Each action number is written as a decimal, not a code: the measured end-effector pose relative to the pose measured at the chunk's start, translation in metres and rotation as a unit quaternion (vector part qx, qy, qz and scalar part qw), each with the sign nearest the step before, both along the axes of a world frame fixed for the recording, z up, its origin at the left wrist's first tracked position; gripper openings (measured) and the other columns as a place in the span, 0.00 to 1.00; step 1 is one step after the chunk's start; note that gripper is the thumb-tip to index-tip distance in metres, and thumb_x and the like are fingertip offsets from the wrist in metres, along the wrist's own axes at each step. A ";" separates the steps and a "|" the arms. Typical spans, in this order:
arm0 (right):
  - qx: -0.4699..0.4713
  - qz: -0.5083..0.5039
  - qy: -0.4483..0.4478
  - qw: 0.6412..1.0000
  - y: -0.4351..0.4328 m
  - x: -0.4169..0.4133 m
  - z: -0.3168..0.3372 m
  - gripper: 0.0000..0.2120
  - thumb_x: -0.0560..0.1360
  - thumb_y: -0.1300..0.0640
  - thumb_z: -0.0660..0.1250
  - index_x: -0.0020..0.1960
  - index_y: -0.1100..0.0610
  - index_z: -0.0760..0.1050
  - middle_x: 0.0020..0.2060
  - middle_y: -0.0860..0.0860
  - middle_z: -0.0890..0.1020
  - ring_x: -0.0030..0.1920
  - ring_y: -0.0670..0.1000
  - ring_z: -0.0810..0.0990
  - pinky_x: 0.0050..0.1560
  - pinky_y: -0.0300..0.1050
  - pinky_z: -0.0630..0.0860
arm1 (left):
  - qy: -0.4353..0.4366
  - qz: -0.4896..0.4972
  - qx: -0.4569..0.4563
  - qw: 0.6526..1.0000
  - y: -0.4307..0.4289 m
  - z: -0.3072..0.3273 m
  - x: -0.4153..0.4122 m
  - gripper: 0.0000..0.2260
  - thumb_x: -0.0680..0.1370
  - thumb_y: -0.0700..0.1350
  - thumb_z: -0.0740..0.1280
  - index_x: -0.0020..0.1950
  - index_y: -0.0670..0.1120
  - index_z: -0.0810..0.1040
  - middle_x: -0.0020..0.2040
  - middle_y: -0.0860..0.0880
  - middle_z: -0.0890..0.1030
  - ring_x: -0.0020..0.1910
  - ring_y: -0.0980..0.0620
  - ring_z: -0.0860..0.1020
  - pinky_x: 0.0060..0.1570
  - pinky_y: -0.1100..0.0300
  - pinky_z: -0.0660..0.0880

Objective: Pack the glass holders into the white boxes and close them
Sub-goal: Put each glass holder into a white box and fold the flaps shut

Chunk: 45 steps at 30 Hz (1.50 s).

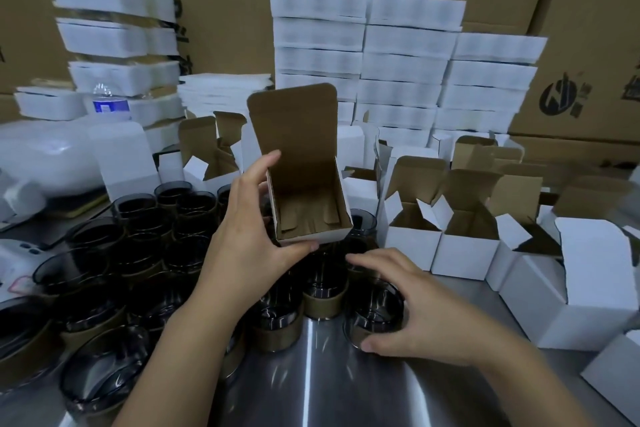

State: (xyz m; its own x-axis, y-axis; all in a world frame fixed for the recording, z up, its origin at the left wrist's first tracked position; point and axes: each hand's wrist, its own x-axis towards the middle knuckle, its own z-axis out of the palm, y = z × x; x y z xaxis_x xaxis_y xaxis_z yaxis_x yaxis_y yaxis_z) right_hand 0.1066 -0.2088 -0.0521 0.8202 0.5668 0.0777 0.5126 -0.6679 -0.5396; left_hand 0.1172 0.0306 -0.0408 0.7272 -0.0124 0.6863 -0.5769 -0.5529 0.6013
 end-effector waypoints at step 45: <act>0.089 -0.030 -0.435 0.896 0.040 0.006 0.022 0.17 0.77 0.49 0.58 0.38 0.53 0.82 0.67 0.46 0.69 0.67 0.52 0.65 0.70 0.53 0.56 | 0.007 -0.057 0.062 0.996 -0.013 0.009 -0.013 0.44 0.58 0.65 0.75 0.70 0.70 0.56 0.64 0.64 0.70 0.65 0.59 0.70 0.55 0.67 0.72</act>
